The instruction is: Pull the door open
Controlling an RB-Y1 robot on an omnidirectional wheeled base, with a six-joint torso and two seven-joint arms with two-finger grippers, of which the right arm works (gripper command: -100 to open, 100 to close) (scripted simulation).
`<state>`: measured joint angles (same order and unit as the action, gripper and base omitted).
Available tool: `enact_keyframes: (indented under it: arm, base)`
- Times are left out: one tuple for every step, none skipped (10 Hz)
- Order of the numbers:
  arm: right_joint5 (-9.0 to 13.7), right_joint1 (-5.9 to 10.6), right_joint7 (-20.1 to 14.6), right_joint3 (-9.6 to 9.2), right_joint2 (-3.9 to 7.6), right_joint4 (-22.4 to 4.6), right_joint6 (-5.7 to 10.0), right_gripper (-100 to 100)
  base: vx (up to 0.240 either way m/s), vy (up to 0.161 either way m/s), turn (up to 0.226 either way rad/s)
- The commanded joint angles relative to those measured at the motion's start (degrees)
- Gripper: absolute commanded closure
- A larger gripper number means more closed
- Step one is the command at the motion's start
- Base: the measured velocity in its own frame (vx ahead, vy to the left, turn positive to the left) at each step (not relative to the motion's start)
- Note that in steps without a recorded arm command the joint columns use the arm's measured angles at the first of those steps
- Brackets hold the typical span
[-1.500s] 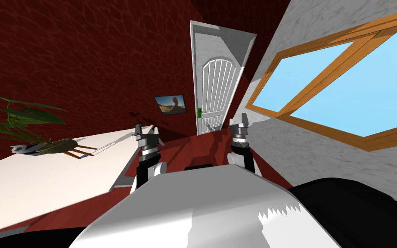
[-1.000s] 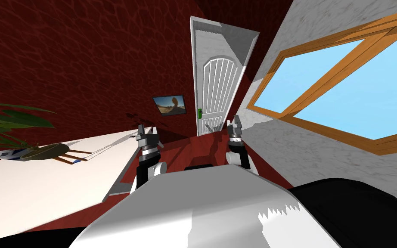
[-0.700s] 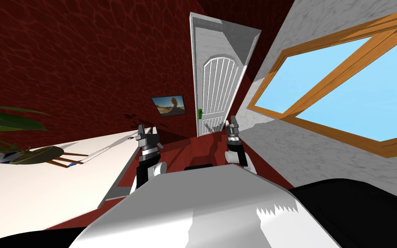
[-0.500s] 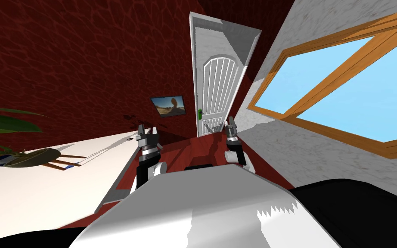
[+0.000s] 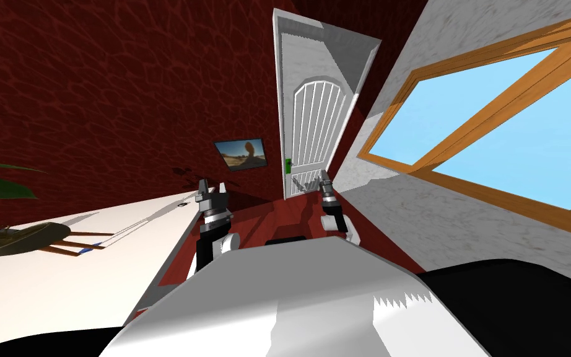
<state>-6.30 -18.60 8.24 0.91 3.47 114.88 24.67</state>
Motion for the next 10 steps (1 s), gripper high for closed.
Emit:
enact_keyframes:
  arm:
    - [-1.11, 1.28, 1.71, 0.09, 0.51, -2.73, 0.42, -100]
    - [-1.82, 2.18, 2.74, 0.14, 0.83, -4.21, 0.58, -100]
    - [-1.82, 2.18, 2.74, 0.14, 0.83, -4.41, 0.58, -100]
    - [-2.53, 3.08, 3.78, 0.20, 1.16, -6.08, 0.73, -100]
    - [-3.23, 3.98, 4.81, 0.25, 1.48, -7.75, 0.89, -100]
    - [-3.99, 4.94, 5.92, 0.31, 1.80, -9.53, 1.06, -100]
    - [-4.74, 5.90, 7.02, 0.37, 2.12, -11.30, 1.23, -100]
    - [-5.49, 6.85, 8.12, 0.43, 2.44, -13.08, 1.40, -100]
    - [-6.24, 7.81, 9.22, 0.49, 2.75, -14.86, 1.57, -100]
    - [-7.02, 8.80, 10.35, 0.55, 3.06, -16.69, 1.75, -100]
  base:
    - [0.085, 0.020, -0.016]
    - [0.093, 0.022, -0.025]
    - [0.069, 0.020, -0.008]
    - [0.066, 0.024, -0.013]
    - [0.078, 0.023, -0.025]
    - [0.090, 0.020, -0.020]
    - [0.099, 0.020, -0.018]
    - [0.105, 0.036, -0.021]
    - [0.100, 0.056, -0.026]
    - [0.092, 0.039, -0.024]
